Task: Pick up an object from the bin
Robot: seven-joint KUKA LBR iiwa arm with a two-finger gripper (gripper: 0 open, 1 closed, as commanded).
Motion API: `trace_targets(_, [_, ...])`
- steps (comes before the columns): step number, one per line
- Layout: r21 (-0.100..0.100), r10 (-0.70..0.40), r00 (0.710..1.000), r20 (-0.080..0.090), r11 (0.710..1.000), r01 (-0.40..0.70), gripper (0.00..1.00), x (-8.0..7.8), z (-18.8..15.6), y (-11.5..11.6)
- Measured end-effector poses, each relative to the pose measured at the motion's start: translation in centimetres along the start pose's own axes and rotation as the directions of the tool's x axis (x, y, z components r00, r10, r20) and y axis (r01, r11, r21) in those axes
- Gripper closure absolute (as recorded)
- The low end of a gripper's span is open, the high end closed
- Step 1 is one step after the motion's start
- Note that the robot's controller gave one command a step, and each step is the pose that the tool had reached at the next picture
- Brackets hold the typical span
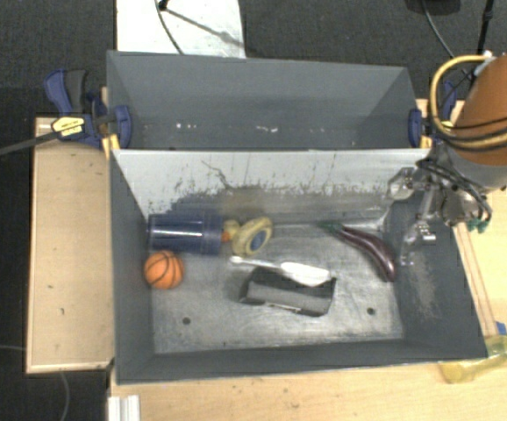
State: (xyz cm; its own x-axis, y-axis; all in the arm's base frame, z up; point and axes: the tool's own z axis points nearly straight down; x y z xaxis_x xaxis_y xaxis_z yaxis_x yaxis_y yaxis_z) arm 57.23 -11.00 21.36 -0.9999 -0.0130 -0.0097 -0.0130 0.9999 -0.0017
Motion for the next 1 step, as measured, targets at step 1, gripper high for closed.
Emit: trace_targets(1, [-0.002, 0.024, 1.0, -0.005, 1.0, -0.024, 0.0, 0.14, 4.3, -1.1])
